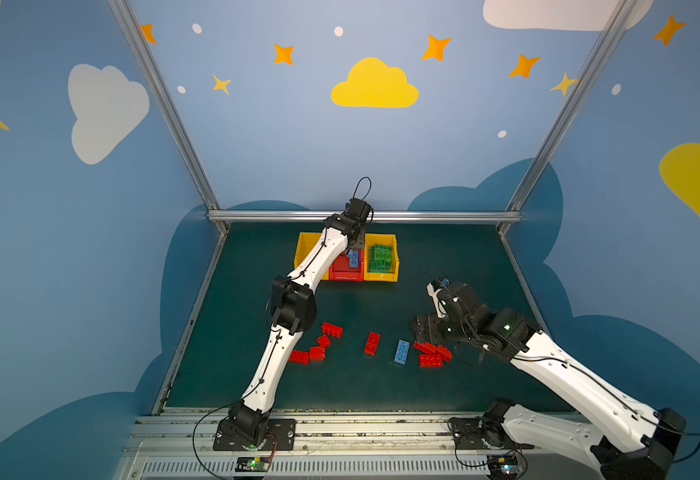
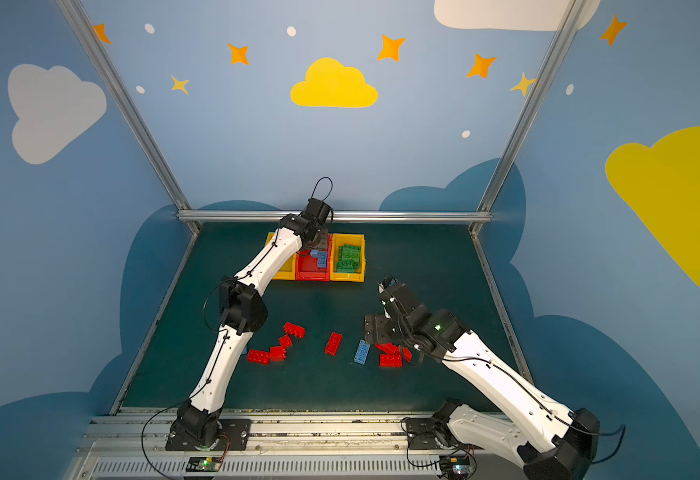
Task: Sort the legos into containers by color
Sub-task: 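Carry the light-blue brick with the left gripper into the red bin and release, then reach the left gripper down to another light-blue brick and grasp it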
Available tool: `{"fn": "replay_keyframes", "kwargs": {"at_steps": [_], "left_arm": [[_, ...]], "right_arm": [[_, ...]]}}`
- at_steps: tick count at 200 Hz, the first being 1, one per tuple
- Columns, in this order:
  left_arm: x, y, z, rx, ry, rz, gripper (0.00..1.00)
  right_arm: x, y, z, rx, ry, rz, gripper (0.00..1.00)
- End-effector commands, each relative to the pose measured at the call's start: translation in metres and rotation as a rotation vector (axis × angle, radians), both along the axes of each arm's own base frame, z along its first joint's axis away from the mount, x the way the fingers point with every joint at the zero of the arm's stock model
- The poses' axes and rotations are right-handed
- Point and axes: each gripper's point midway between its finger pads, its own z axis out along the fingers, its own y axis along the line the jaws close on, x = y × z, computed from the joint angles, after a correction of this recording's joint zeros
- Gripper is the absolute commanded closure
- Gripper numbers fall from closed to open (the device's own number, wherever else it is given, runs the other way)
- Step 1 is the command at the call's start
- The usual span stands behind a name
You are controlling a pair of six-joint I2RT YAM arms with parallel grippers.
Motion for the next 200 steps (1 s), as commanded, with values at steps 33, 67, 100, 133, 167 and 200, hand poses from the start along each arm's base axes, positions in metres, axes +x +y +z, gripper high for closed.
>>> {"fn": "replay_keyframes", "kwargs": {"at_steps": [33, 67, 100, 133, 167, 200], "left_arm": [[0.002, 0.014, -0.007, 0.019, 0.019, -0.013, 0.63], [-0.002, 0.018, 0.001, 0.025, 0.023, -0.011, 0.29], [-0.02, 0.028, 0.029, 0.031, 0.03, 0.021, 0.26], [-0.063, 0.052, 0.054, 0.06, -0.002, 0.079, 0.25], [-0.143, 0.1, 0.04, 0.069, 0.014, 0.186, 0.22], [-0.23, 0.148, 0.004, 0.11, 0.1, 0.302, 0.22]], "right_arm": [[0.015, 0.006, 0.012, 0.03, -0.008, 0.008, 0.03], [0.016, 0.007, 0.012, 0.036, -0.004, 0.011, 0.03], [0.014, 0.008, 0.016, 0.056, -0.01, 0.02, 0.03], [0.009, 0.013, 0.019, 0.097, -0.014, 0.048, 0.03], [0.001, 0.023, 0.016, 0.147, 0.004, 0.095, 0.03], [-0.006, 0.032, 0.011, 0.176, 0.031, 0.15, 0.03]]}}
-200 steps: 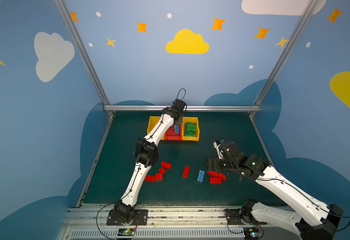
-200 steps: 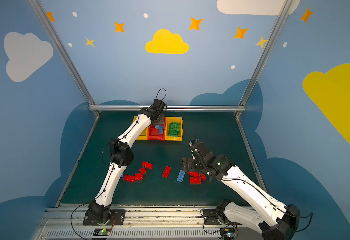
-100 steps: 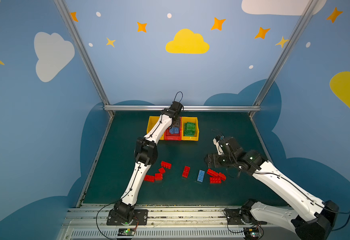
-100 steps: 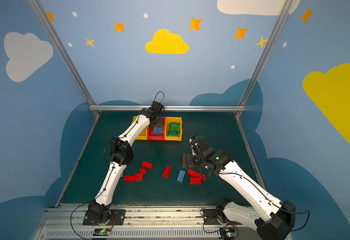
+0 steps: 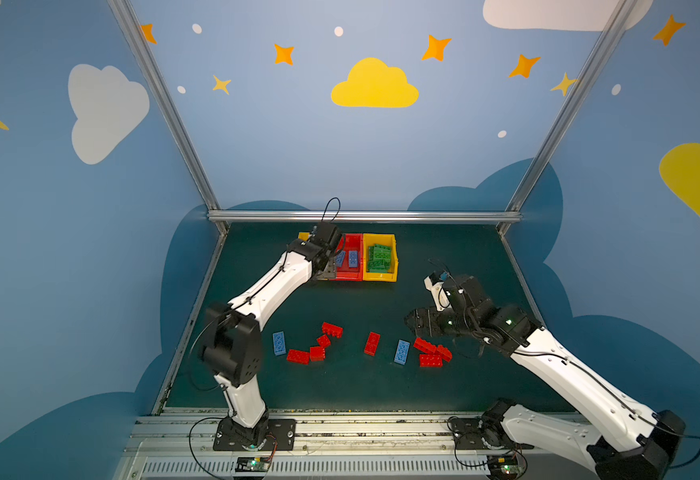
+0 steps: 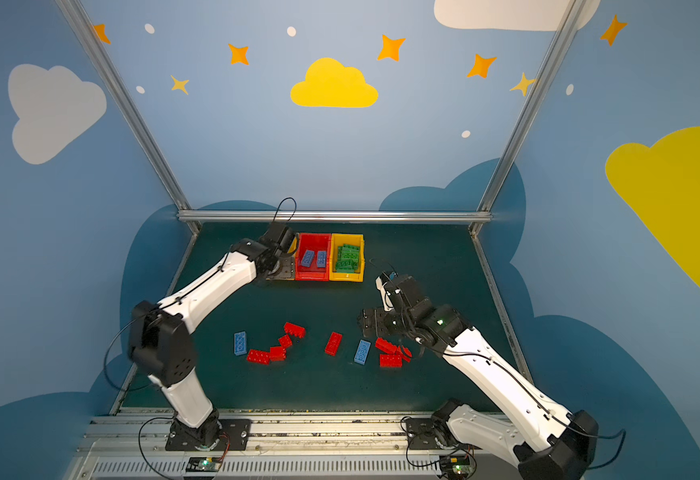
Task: Sort the legos into containers by color
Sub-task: 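Reach the left gripper down to another light-blue brick and grasp it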
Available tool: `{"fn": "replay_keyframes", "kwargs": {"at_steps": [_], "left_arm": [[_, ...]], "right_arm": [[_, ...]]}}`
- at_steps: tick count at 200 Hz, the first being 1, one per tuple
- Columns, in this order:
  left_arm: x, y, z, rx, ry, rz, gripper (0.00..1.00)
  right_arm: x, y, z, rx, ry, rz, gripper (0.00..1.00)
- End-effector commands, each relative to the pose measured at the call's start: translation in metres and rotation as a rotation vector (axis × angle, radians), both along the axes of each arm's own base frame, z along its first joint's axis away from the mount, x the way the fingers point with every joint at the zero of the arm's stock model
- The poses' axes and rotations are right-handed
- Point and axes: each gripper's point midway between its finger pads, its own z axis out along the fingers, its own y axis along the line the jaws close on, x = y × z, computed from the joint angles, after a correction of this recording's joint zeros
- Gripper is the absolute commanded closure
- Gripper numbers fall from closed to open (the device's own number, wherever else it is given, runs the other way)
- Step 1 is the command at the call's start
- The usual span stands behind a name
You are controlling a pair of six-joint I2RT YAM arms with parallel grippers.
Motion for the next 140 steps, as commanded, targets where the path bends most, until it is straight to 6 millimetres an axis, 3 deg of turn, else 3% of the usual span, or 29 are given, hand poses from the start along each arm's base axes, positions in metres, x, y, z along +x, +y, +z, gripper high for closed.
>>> {"fn": "replay_keyframes", "kwargs": {"at_steps": [1, 28, 54, 88, 140], "left_arm": [[-0.044, 0.032, -0.032, 0.035, 0.041, 0.131, 0.22], [-0.1, 0.056, -0.062, 0.001, 0.085, 0.235, 0.22], [-0.128, 0.068, -0.077, -0.03, 0.088, 0.308, 0.22], [-0.138, 0.078, -0.089, -0.066, 0.061, 0.382, 0.21], [-0.139, 0.076, -0.122, -0.123, 0.13, 0.404, 0.21]], "right_arm": [[-0.008, 0.011, 0.0, 0.041, 0.007, 0.065, 0.03], [-0.012, 0.018, -0.001, 0.051, 0.013, 0.096, 0.03], [-0.018, 0.024, 0.0, 0.058, 0.012, 0.118, 0.03], [-0.026, 0.026, 0.0, 0.054, 0.006, 0.126, 0.03], [-0.035, 0.014, 0.004, 0.043, -0.014, 0.096, 0.03]]}}
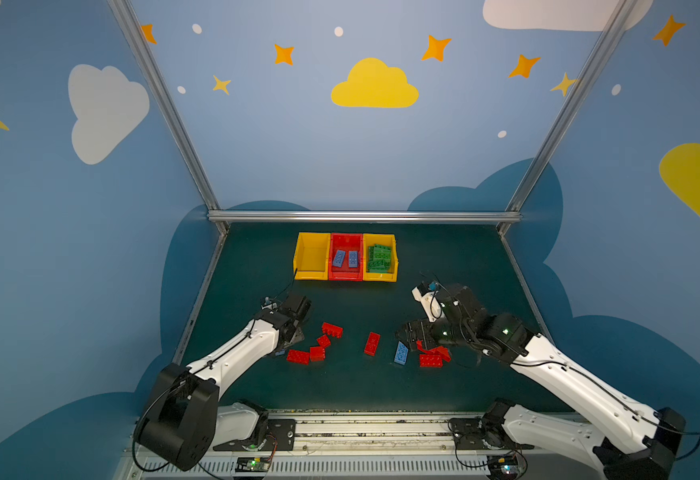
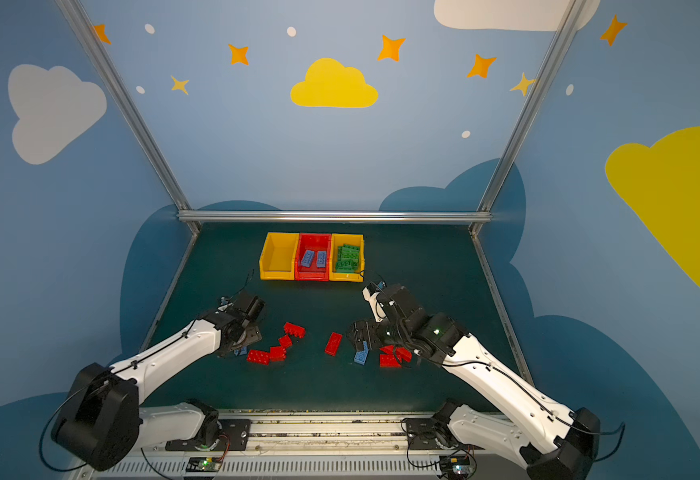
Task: Sort the legos into containers by color
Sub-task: 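Reach the left gripper down to another light-blue brick and grasp it, then carry the light-blue brick with the left gripper into the red bin and release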
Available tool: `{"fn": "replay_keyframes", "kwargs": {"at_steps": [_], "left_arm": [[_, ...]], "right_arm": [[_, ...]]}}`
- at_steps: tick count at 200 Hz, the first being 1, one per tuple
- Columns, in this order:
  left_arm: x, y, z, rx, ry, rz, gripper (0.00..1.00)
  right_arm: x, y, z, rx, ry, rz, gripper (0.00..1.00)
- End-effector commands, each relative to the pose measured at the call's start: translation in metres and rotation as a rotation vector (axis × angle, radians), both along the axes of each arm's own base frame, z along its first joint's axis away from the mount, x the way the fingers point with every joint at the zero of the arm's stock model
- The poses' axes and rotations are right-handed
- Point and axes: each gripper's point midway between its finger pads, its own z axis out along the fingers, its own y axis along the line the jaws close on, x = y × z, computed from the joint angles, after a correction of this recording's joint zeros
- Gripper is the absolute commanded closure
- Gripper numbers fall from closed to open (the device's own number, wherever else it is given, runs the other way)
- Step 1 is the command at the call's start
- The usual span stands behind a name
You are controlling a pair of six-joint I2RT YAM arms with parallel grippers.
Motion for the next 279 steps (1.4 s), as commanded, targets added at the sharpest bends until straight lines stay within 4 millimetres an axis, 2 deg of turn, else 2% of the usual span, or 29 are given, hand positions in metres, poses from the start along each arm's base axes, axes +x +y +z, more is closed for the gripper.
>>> {"fn": "replay_keyframes", "kwargs": {"at_steps": [1, 63, 112, 137, 155, 170, 203, 232, 256, 279], "left_arm": [[0.004, -0.003, -0.012, -0.045, -0.001, 0.029, 0.21], [0.006, -0.003, -0.023, -0.09, 0.031, 0.062, 0.24], [0.005, -0.01, -0.035, -0.137, 0.048, 0.078, 0.31], [0.007, -0.013, -0.039, -0.145, 0.064, 0.073, 0.4], [0.009, -0.016, -0.041, -0.153, 0.073, 0.063, 0.51], [0.012, -0.018, -0.039, -0.146, 0.082, 0.054, 0.65], [0.026, -0.018, -0.026, -0.098, 0.091, 0.016, 0.81], [0.046, -0.023, -0.005, -0.06, 0.076, -0.035, 0.86], [0.073, -0.039, 0.019, -0.053, 0.036, -0.099, 0.87], [0.112, -0.066, 0.05, -0.058, -0.02, -0.186, 0.86]], "right_arm": [[-0.003, -0.01, 0.0, -0.013, -0.011, -0.032, 0.03], [-0.006, -0.016, 0.001, -0.015, -0.013, -0.054, 0.03], [-0.004, -0.015, 0.002, -0.02, -0.019, -0.053, 0.03], [-0.004, -0.017, 0.0, -0.031, -0.021, -0.056, 0.03], [-0.003, -0.018, -0.001, -0.035, -0.023, -0.064, 0.03], [-0.003, -0.019, -0.002, -0.038, -0.026, -0.069, 0.03], [-0.001, -0.021, -0.003, -0.047, -0.031, -0.074, 0.03], [0.002, -0.021, -0.003, -0.056, -0.039, -0.079, 0.03], [0.005, -0.023, -0.003, -0.07, -0.048, -0.088, 0.03], [0.011, -0.026, -0.003, -0.081, -0.056, -0.104, 0.03]]}}
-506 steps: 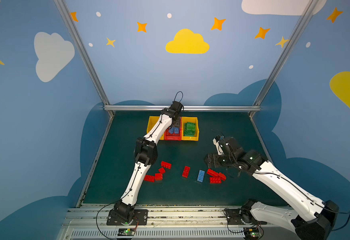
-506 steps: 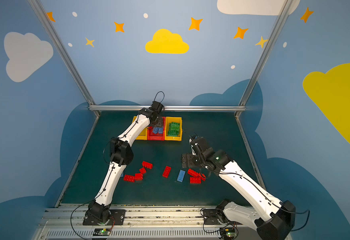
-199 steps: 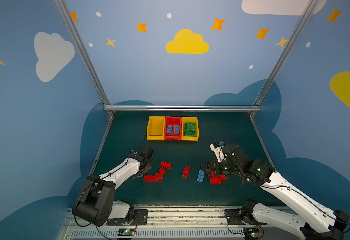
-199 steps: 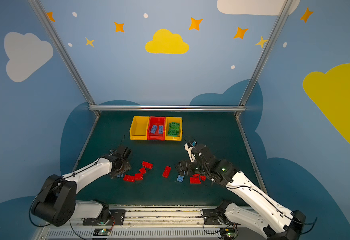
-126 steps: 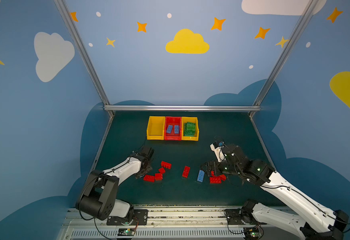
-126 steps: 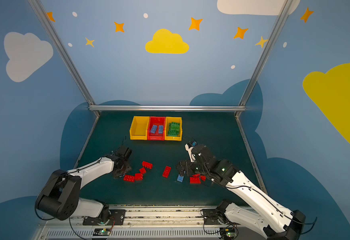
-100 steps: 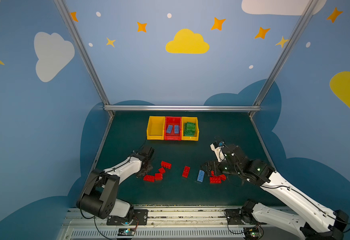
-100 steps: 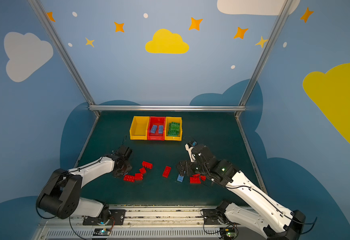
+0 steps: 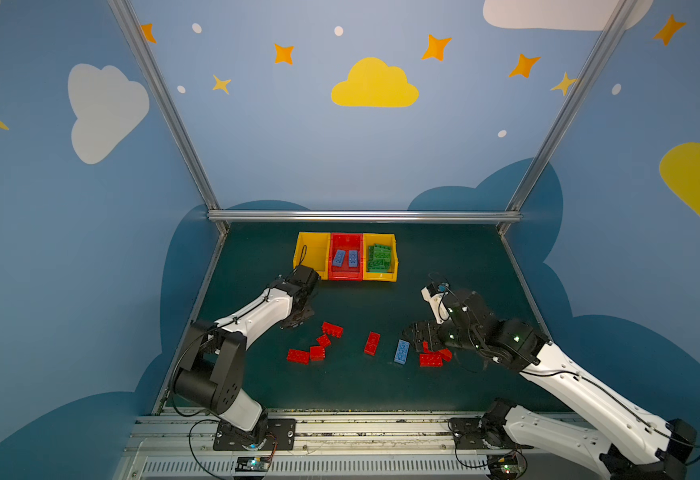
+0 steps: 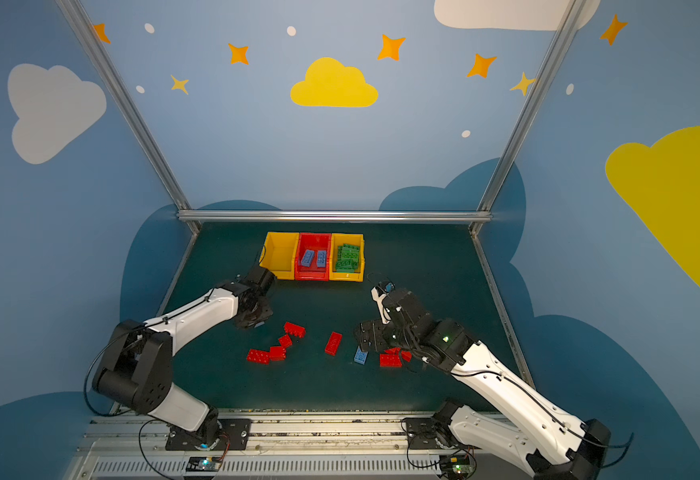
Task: Sort the legos into containers by color
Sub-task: 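Carry the light-blue brick with the left gripper into the red bin and release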
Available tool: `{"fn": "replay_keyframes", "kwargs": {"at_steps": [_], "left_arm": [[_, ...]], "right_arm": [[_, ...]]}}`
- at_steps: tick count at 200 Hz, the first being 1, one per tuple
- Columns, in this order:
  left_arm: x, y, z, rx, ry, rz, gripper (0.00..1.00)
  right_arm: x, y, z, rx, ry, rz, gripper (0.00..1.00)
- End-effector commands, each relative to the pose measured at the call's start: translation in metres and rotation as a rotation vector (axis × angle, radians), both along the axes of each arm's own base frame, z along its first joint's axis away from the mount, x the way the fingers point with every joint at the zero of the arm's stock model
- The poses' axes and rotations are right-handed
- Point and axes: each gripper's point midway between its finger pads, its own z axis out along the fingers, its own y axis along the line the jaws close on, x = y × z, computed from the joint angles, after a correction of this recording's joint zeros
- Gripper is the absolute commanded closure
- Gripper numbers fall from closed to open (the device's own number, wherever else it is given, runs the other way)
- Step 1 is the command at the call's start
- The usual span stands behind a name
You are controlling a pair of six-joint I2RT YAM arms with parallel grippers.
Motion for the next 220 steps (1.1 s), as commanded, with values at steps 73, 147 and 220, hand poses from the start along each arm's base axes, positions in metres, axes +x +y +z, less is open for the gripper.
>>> {"fn": "replay_keyframes", "kwargs": {"at_steps": [73, 147, 220], "left_arm": [[0.165, -0.094, 0.067, 0.065, -0.103, -0.266, 0.84], [0.242, -0.127, 0.038, 0.061, -0.18, -0.305, 0.77], [0.238, -0.142, 0.063, -0.026, -0.223, -0.348, 0.23]], "right_arm": [[0.023, -0.026, -0.008, -0.056, 0.005, -0.103, 0.03], [0.039, -0.043, -0.012, -0.063, 0.03, -0.178, 0.03], [0.043, -0.043, -0.006, -0.032, 0.045, -0.187, 0.03]]}}
